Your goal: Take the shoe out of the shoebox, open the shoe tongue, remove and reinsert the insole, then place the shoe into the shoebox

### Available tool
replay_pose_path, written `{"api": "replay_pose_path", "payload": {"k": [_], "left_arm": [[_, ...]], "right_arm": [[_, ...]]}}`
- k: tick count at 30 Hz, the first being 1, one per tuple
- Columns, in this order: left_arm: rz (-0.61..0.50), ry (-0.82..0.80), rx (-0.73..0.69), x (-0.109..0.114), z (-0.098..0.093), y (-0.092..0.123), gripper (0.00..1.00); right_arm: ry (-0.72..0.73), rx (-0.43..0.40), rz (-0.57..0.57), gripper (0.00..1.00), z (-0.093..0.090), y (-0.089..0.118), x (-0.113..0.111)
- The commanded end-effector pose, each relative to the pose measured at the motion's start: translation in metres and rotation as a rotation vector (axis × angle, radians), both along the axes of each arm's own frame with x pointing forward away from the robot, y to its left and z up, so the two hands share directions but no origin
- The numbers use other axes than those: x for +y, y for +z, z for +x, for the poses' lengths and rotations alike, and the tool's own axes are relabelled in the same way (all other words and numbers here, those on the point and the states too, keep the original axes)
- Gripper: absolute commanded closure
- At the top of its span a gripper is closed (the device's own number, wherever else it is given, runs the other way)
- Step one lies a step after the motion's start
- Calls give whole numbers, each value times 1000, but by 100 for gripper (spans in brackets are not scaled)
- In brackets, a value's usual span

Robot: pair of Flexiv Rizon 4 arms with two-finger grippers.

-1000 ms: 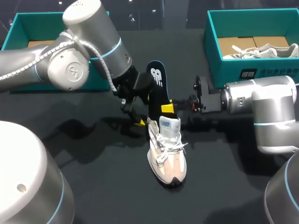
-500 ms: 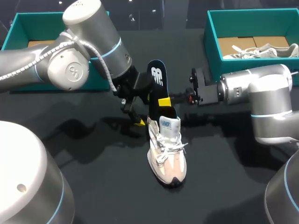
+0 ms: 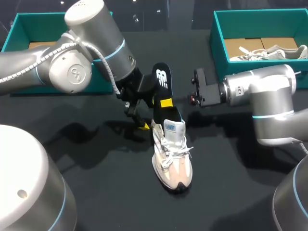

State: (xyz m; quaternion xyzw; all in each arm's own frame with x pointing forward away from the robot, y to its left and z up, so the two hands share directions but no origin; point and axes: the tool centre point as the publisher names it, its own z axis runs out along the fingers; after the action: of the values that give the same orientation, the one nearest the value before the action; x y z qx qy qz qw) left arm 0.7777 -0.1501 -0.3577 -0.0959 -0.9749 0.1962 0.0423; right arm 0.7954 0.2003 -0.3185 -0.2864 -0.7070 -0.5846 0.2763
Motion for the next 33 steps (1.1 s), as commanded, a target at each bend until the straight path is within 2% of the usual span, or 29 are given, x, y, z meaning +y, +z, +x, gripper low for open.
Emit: {"api": "replay_pose_path", "payload": {"k": [1,14,18,22,23,24,26,33], "left_arm": [[1,-1,-1,1,-1,1,0],[1,-1,-1,1,-1,1,0],[1,-1,-1,1,-1,1,0],[1,-1,-1,1,-1,1,0],[1,-1,-1,1,-1,1,0],[1,-1,-1,1,-1,1,0],[1,-1,-1,1,-1,1,0],[1,-1,-1,1,-1,1,0]], "right_arm": [[-18,33,11,100,-7,-13,-4],[-38,125,59,100,-42,-44,-13],[-26,126,56,100,-52,-45,-9],[-23,98,43,100,-54,-37,-7],[-23,81,43,93,-53,-31,-6],[-22,68,42,80,-51,-28,-5],[-18,41,44,70,-49,-20,-5],[-1,-19,33,69,-37,-4,-6]]}}
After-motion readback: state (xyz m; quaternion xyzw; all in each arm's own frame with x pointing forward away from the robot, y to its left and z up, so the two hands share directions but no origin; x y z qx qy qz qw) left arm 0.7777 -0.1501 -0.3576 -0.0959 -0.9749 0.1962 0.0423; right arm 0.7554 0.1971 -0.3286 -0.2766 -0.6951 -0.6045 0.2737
